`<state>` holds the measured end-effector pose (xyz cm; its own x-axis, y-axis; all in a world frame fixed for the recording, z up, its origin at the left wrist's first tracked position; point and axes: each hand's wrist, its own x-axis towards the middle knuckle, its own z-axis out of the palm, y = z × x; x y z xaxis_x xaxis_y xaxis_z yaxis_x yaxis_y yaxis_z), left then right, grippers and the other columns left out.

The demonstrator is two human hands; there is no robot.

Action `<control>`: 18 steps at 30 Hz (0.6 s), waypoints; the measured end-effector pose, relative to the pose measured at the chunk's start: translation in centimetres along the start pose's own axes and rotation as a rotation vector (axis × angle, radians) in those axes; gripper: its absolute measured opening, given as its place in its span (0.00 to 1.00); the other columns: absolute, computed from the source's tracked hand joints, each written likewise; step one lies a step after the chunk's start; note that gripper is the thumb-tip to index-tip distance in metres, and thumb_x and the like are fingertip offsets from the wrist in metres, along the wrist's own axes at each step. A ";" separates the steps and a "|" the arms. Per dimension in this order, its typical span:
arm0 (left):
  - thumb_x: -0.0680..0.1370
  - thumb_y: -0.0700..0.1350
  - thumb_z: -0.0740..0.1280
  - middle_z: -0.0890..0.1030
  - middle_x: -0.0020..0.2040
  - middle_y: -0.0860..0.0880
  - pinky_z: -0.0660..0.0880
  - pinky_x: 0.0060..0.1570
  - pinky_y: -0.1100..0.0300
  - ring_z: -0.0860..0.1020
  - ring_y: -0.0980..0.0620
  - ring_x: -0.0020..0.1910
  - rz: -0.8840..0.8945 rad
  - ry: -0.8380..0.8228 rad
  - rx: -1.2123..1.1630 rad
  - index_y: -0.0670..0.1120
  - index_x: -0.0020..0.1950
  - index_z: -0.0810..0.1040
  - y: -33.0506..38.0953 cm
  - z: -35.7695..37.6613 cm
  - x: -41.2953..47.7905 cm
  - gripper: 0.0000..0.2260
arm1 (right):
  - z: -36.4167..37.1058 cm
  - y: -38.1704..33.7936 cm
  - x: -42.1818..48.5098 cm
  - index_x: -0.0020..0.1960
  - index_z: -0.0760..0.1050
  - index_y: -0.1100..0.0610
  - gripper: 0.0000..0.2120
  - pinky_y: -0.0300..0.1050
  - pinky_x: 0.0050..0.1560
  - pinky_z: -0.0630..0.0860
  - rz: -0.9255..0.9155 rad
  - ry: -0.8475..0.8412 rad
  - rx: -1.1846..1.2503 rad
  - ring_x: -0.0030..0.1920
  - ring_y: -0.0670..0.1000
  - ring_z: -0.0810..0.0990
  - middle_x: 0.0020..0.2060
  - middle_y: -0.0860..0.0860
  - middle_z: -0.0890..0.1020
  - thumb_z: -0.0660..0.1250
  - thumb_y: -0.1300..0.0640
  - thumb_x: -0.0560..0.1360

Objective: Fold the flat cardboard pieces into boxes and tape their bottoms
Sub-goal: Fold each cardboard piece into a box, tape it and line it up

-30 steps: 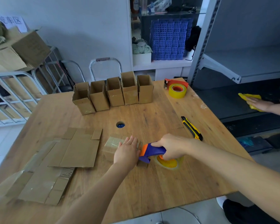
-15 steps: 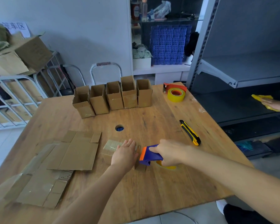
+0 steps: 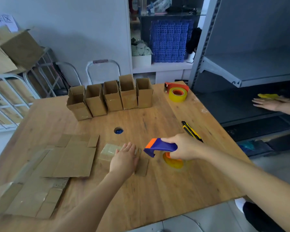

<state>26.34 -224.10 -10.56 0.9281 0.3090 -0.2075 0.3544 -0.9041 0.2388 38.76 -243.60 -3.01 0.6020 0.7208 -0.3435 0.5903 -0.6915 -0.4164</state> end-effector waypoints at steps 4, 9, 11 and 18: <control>0.83 0.51 0.57 0.53 0.79 0.51 0.52 0.75 0.51 0.51 0.50 0.78 -0.010 0.014 -0.017 0.48 0.79 0.53 0.1 0.0 0.1 0.26 | 1.6 2.2 0.2 0.72 0.68 0.45 0.30 0.29 0.36 0.69 0.028 0.060 0.341 0.35 0.36 0.76 0.39 0.38 0.78 0.71 0.57 0.71; 0.82 0.50 0.58 0.54 0.79 0.51 0.52 0.75 0.51 0.52 0.51 0.78 -0.024 0.017 -0.031 0.49 0.79 0.53 0.1 0.1 0.1 0.27 | 4.2 4.8 -0.2 0.69 0.74 0.50 0.28 0.30 0.45 0.76 0.167 0.072 0.781 0.45 0.39 0.81 0.49 0.45 0.84 0.72 0.65 0.71; 0.82 0.50 0.58 0.53 0.79 0.51 0.52 0.75 0.52 0.52 0.51 0.78 -0.022 0.011 -0.041 0.49 0.79 0.52 0.2 -0.1 0.0 0.27 | 4.9 5.4 -0.3 0.68 0.74 0.50 0.28 0.29 0.43 0.74 0.191 0.084 0.817 0.44 0.38 0.81 0.50 0.45 0.84 0.72 0.65 0.71; 0.82 0.49 0.59 0.54 0.79 0.51 0.51 0.75 0.51 0.52 0.51 0.78 -0.027 0.028 -0.037 0.49 0.79 0.54 0.2 0.2 0.1 0.27 | 6.4 7.6 0.0 0.70 0.72 0.52 0.30 0.37 0.48 0.77 0.291 0.136 0.932 0.51 0.46 0.83 0.53 0.48 0.83 0.72 0.66 0.71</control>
<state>26.48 -224.33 -10.68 0.9207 0.3421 -0.1878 0.3831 -0.8840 0.2680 39.83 -248.55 -11.63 0.7480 0.4764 -0.4622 -0.2153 -0.4845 -0.8479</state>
